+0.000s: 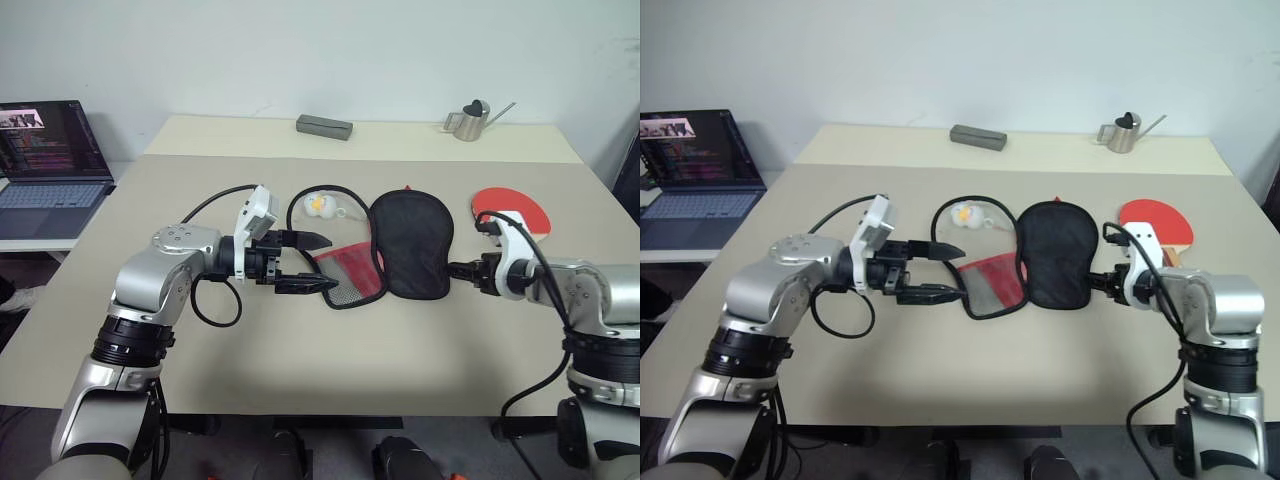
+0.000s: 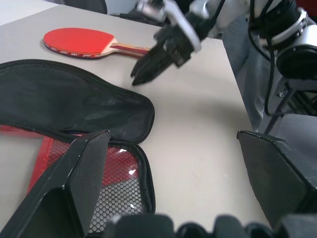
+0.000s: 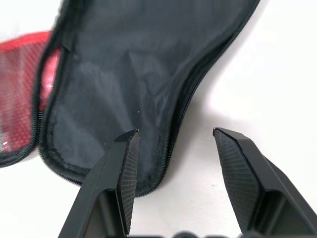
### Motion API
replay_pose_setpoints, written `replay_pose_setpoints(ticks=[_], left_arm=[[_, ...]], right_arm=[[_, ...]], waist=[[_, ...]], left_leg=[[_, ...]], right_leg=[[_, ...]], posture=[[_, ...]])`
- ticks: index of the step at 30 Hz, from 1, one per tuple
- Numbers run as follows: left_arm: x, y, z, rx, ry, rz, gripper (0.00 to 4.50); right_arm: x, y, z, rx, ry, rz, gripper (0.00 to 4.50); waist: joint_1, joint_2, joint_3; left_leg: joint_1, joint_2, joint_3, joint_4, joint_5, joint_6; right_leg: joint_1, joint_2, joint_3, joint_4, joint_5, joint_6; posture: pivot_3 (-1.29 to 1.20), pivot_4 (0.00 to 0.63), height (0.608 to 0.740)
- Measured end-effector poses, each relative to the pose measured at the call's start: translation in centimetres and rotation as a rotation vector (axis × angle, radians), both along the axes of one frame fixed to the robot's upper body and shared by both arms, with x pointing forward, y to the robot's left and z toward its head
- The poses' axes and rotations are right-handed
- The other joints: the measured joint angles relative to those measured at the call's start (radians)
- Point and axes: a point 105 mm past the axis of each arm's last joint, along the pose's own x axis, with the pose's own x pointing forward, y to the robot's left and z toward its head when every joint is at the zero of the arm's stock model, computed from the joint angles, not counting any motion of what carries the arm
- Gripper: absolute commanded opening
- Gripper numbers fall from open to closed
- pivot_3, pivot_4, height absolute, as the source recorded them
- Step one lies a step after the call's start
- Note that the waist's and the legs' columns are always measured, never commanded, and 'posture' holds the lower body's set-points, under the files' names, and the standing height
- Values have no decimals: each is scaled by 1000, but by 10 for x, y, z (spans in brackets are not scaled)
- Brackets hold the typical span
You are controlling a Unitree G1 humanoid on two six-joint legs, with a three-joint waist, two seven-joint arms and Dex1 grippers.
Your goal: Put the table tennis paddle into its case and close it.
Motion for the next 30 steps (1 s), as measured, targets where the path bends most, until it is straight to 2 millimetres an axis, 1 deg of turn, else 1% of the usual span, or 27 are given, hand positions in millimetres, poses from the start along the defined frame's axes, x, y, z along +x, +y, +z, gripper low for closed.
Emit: replay_pose_setpoints(ticks=[1, 2, 3, 5, 7, 8, 10, 13, 15, 18, 20, 26, 30], left_arm=[[0, 0, 0, 0, 0, -1, 4500], [0, 0, 0, -1, 0, -1, 4500], [0, -1, 0, -2, 0, -1, 4500], [1, -1, 1, -4, -2, -1, 4500], [2, -1, 3, -7, -4, 4, 4500], [3, -1, 3, -9, -4, 7, 4500], [4, -3, 6, -21, -4, 10, 4500], [5, -2, 6, -29, 6, 15, 4500], [6, -3, 6, -25, -5, 23, 4500], [9, -5, 7, 7, -51, 39, 4500], [11, -7, 7, 32, -82, 46, 4500], [11, -16, 15, 34, -124, 24, 4500], [11, -19, 14, 44, -130, 14, 4500]], right_arm=[[0, 0, 2, 4, -8, 12, 2629], [0, 0, 5, 5, -23, 20, 2914], [2, -1, 8, 2, -43, 25, 2994], [5, -5, 16, -10, -96, 27, 3499], [13, -8, 29, -45, -182, 35, 4238], [16, -10, 34, -53, -210, 34, 4456], [20, -16, 41, -94, -262, 41, 4456], [26, -29, 42, -164, -291, 52, 4456], [31, -43, 37, -189, -293, 25, 4456], [38, -74, 22, -229, -258, -60, 4456], [42, -89, 15, -249, -243, -95, 4456], [53, -113, 8, -249, -235, -161, 4456], [57, -127, -1, -240, -215, -207, 4456]], waist=[[0, 0, 0], [0, 0, 0], [-1, 0, 0], [-1, 0, 0], [-1, 0, 0], [-1, 0, 0], [0, 0, 0], [0, 0, 0], [1, 0, 0], [1, 0, 0], [2, 0, 0], [-5, 0, 0], [-3, 0, 0]], left_leg=[[0, 0, 0, 0, 0, 0], [-1, 0, 0, 0, 0, 0], [-1, 0, 0, 0, 0, 0], [-2, 0, 0, 0, 0, 0], [-3, 0, 0, 1, 0, 0], [-3, 0, 0, 1, 0, 0], [-3, 0, 0, 1, 0, 0], [-4, 0, 1, 1, 0, 0], [-4, 0, 1, 1, 0, 0], [-4, 0, 1, 3, 0, 0], [-4, 0, 2, 3, 0, 0], [-4, 0, 2, 4, 0, 0], [-4, 0, 2, 5, 0, 0]], right_leg=[[-1, 0, 0, 0, 0, 0], [-1, 0, 0, 0, 0, 0], [-1, 0, 1, 0, 0, 0], [-2, 0, 1, 0, 0, 0], [-3, 0, 1, 0, 0, 0], [-3, 0, 1, 0, 0, 0], [-3, 0, 0, 0, 0, 0], [-4, 0, 0, 0, 0, 0], [-4, 0, 0, 0, 0, 0], [-4, 0, 1, 1, 0, 0], [-4, 0, 1, 1, 1, 1], [-3, 1, 1, 1, 1, 1], [-3, 1, 1, 1, 1, 1]], posture=[[0, 150, 740], [0, 150, 740], [0, 150, 740], [0, 150, 740], [0, 150, 740], [0, 150, 740], [0, 150, 740], [0, 150, 740], [0, 150, 740], [0, 150, 740], [0, 150, 740], [0, 150, 740], [0, 150, 740]])
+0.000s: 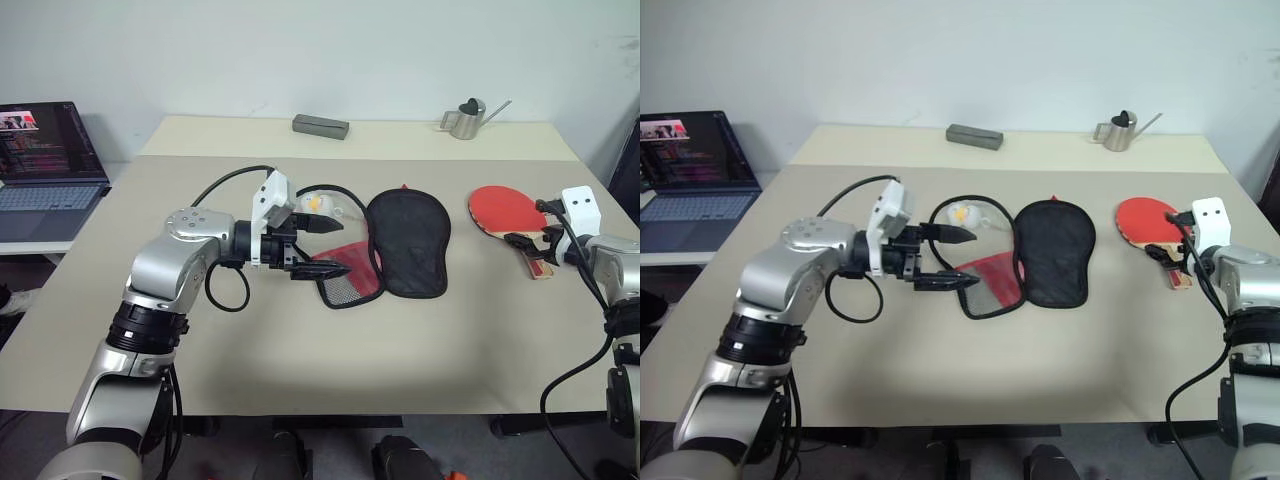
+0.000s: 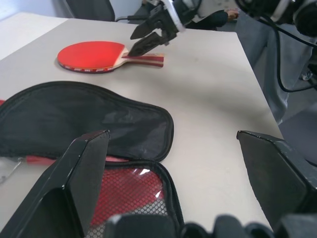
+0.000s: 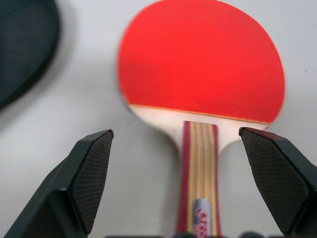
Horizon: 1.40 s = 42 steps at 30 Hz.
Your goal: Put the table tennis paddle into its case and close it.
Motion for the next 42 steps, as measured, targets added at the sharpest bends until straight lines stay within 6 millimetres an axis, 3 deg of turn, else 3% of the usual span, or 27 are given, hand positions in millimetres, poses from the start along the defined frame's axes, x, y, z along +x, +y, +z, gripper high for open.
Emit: replay_pose_setpoints(ticks=[8, 21, 24, 31, 33, 42], left_arm=[[-1, 0, 0, 10, -15, -10, 4500], [0, 0, -2, 23, -9, -14, 4500], [0, 0, -3, 25, -8, -12, 4500], [1, 2, -4, 27, -3, -6, 4500], [1, 2, -4, 30, -3, -3, 4500], [5, 8, -5, 42, -4, 28, 4500]], right_arm=[[-3, -17, -34, 58, 68, -112, 4456], [6, -8, -43, 93, 33, -139, 4456], [7, -5, -46, 93, 27, -137, 3900], [12, 4, -48, 48, 25, -100, 1611], [12, 4, -47, 35, 24, -99, 1168], [14, 5, -46, 14, 26, -106, 1171]], waist=[[-2, 0, 0], [-9, 0, 0], [-13, 0, 0], [-20, 0, 0], [-20, 0, 0], [-20, 0, 0]], left_leg=[[0, 0, 0, 2, 0, 0], [6, 0, -1, 6, 0, 0], [11, 0, -1, 6, 0, 0], [15, 0, -1, 6, 0, 0], [15, 0, -1, 6, 0, 0], [15, 0, -1, 6, 0, 0]], right_leg=[[1, 0, 0, 1, 0, 0], [6, 1, 0, 6, 0, 1], [12, 1, 1, 6, 0, 1], [16, 0, 1, 6, 1, 1], [16, 0, 1, 6, 1, 1], [16, 0, 2, 5, 1, 2]], posture=[[0, 150, 740], [0, 150, 740], [0, 150, 740], [0, 150, 740], [0, 150, 740], [0, 150, 740]])
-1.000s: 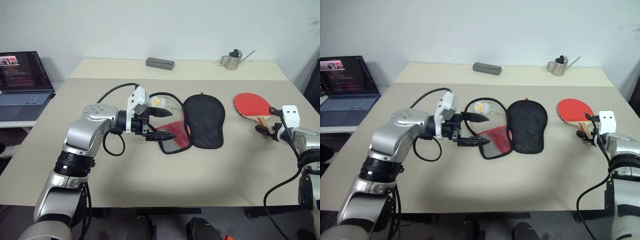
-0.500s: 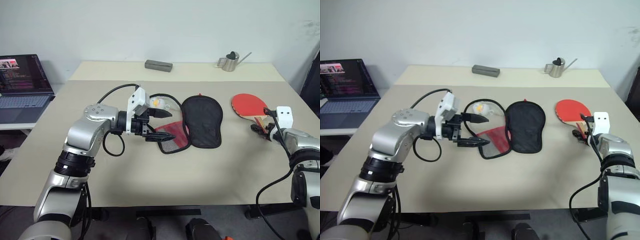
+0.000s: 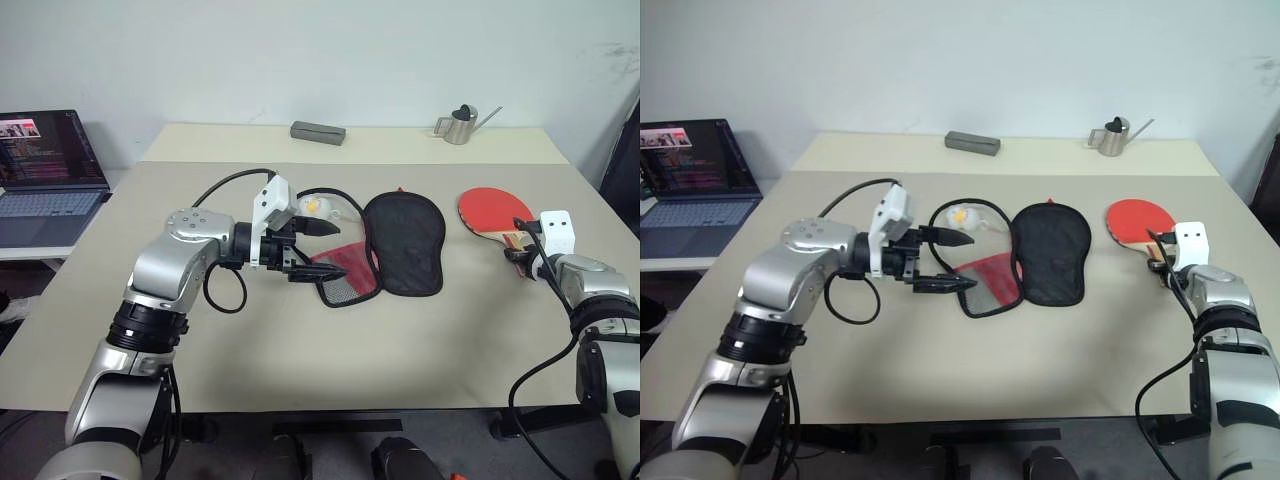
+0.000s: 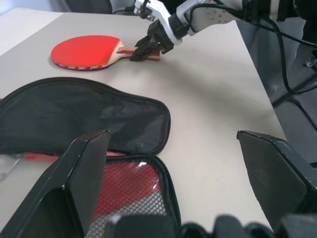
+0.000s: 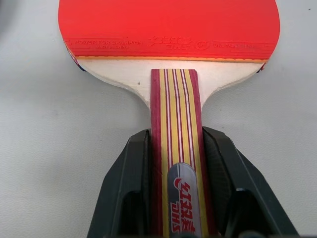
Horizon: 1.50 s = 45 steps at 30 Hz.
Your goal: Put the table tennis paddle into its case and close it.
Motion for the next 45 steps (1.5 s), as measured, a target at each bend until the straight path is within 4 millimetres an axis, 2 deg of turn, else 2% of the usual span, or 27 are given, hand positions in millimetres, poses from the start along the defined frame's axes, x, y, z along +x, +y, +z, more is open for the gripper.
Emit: replay_pose_setpoints(ticks=[5, 10, 16, 20, 21, 26, 29, 35, 45], left_arm=[[3, 10, 2, -5, -12, 48, 4500], [7, 21, 0, -14, -10, 103, 4500], [-2, 30, -1, -6, -1, 79, 4500], [-2, 37, -1, -1, -7, 98, 4500], [-1, 38, 0, -3, -10, 106, 4500], [0, 44, -1, -5, -9, 134, 4500], [0, 48, -4, -1, -3, 150, 4500], [-1, 47, -5, 0, -7, 155, 4500], [-1, 47, -4, 0, -14, 159, 4500]], right_arm=[[0, 1, 3, 55, 6, -37, 1171], [1, 6, 19, 110, -19, -73, 1171], [-4, 50, 39, 171, -67, 8, 1171], [-12, 84, 60, 190, -115, 76, 1171], [-14, 98, 68, 199, -139, 103, 1171], [-24, 127, 86, 211, -177, 146, 1171], [-33, 142, 81, 228, -159, 154, 1171], [-44, 174, 57, 277, -80, 175, 1171], [-39, 189, 37, 214, -71, 146, 1171]], waist=[[0, 0, 0], [1, 0, 0], [-1, 1, 0], [0, 1, 0], [0, 1, 0], [5, 1, 0], [10, 1, 0], [13, 1, 0], [18, 1, 0]], left_leg=[[0, 0, -1, 0, 0, 0], [-3, 0, -3, -3, 0, 0], [-9, 1, -4, -6, 0, 0], [-17, 1, -4, -3, 0, -1], [-17, 1, -4, -3, 0, -1], [-17, 1, -4, -1, 0, -1], [-17, 1, -4, -2, 0, -1], [-18, 1, -4, -2, 0, -1], [-18, 1, -4, -2, 0, -1]], right_leg=[[-1, 0, 1, 0, 0, 0], [-5, 0, 1, 0, 0, 0], [-13, 0, 1, 2, -1, -2], [-23, 1, 1, 8, -1, -2], [-23, 1, 1, 8, -1, -2], [-23, 1, 1, 9, -1, -2], [-24, 1, 0, 9, -1, -2], [-24, 1, 1, 9, -1, -2], [-25, 1, 1, 9, -1, -2]], posture=[[0, 150, 740], [0, 150, 740], [0, 150, 740], [0, 150, 740], [0, 150, 740], [0, 150, 740], [0, 150, 740], [0, 150, 740], [0, 150, 740]])
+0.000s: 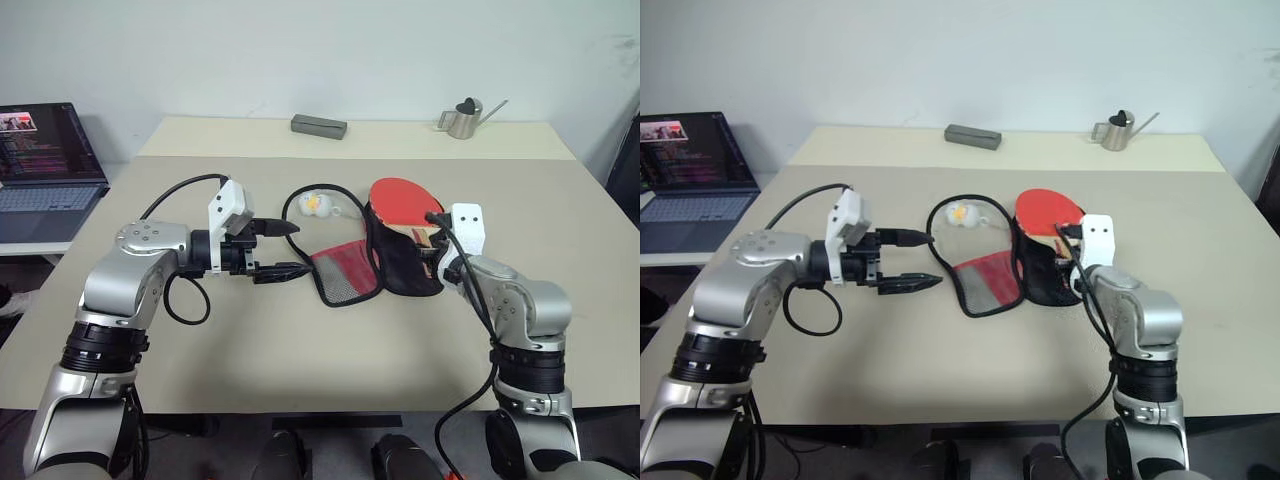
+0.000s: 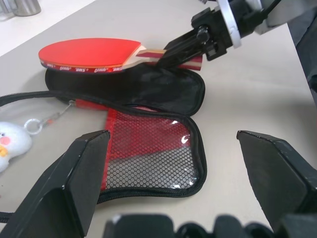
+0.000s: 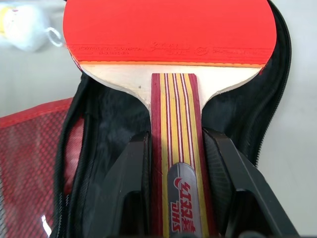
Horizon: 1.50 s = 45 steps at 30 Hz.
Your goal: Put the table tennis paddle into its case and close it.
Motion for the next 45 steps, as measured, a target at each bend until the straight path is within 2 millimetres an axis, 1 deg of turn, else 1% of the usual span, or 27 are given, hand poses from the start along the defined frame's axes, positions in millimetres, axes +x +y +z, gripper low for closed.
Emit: replay_pose_setpoints(ticks=[4, 9, 13, 23, 34, 43, 44, 45], left_arm=[[0, 0, 0, 1, -1, -1, 4500], [0, 0, 0, 3, -4, -1, 4500], [1, 1, -1, 8, -5, 7, 4500], [2, 1, -1, 12, -15, 8, 4500], [2, 1, -1, 12, -15, 8, 4500], [1, 1, 0, 12, -15, 8, 4500], [1, 1, 0, 12, -15, 8, 4500], [1, 1, 0, 12, -15, 8, 4500]], right_arm=[[0, -1, -16, -39, 25, -11, 1171], [2, 0, -17, -59, 5, -12, 1171], [2, 2, -24, -64, 18, -11, 1171], [1, 3, -28, -85, 18, -13, 1171], [0, -3, -31, -125, 9, -25, 1171], [0, -4, -33, -122, 8, -25, 1171], [0, -4, -33, -118, 8, -29, 1890], [-1, -5, -34, -111, 11, -40, 2089]], waist=[[0, 0, 0], [0, 0, 0], [0, 0, 0], [0, 0, 0], [2, 0, 0], [2, 0, 0], [2, 0, 0], [2, 0, 0]], left_leg=[[0, 0, 0, 0, 0, 0], [0, 0, 0, 0, 0, 0], [0, 0, 0, 0, 0, 0], [0, 0, 0, 0, 0, 0], [0, 0, 0, 0, 0, 0], [0, 0, 0, 0, 0, 0], [0, 0, -1, 0, 0, 0], [0, 0, -1, 0, 0, 0]], right_leg=[[0, 0, 0, 0, 0, 0], [0, 0, 0, 0, 0, 0], [0, 0, 0, 0, 0, 0], [0, 0, 0, 0, 0, 0], [0, 0, 0, 0, 0, 0], [0, 0, 0, 0, 0, 0], [0, 0, 0, 0, 0, 0], [0, 0, -1, 0, 0, 0]], posture=[[0, 150, 740], [0, 150, 740], [0, 150, 740], [0, 150, 740], [0, 150, 740], [0, 150, 740], [0, 150, 740], [0, 150, 740]])
